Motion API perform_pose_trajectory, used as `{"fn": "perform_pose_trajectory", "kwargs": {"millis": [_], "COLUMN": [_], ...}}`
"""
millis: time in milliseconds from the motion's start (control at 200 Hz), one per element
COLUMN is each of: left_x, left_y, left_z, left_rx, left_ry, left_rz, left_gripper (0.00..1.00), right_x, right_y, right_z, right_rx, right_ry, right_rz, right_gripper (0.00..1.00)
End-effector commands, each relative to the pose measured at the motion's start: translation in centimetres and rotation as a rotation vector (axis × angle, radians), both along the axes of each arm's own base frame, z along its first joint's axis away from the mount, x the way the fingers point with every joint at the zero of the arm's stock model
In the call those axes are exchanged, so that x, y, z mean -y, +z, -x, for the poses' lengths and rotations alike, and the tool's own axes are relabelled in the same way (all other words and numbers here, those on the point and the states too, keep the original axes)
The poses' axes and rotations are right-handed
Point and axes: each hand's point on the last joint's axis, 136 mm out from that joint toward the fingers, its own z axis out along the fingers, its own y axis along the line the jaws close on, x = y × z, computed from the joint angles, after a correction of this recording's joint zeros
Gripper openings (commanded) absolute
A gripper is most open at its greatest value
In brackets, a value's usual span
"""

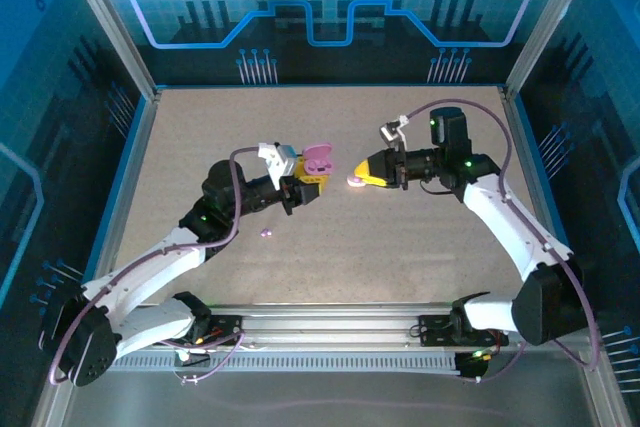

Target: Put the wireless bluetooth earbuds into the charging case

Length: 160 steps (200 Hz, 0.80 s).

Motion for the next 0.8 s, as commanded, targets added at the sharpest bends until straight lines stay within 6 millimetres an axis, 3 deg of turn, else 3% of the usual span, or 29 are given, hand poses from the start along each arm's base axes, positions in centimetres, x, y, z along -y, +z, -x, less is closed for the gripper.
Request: {"fn": "perform_pose_trajectory", "kwargs": {"millis": [0,150,265,795], "left_x": [0.6,1.9,2.5,3.2], "left_y": [-0.1,-0.2,0.0,1.5], "left_z": [0.4,1.5,2.1,3.4], "left_rx": [0.008,0.034,0.053,0.129], "left_ry": [-0.046,-0.122,-0.153,-0.216], "left_rz": [-0.006,-0.023,-0.014,0.021], "left_gripper": [0.32,0.32,0.32,0.31], "right_x": [0.1,-0.5,-1.1,-3.2], "right_y": [4.4,5.7,5.2,4.9], "right_z": [1.2,1.9,2.4,2.9], "right_rx": [0.067,0.105,0.157,0.265], "right_ry": [0.038,0.034,0.028,0.023], "right_rz": [-0.070,-0.057,0.025,0.088], "right_gripper": [0.16,0.16,0.16,0.16]}}
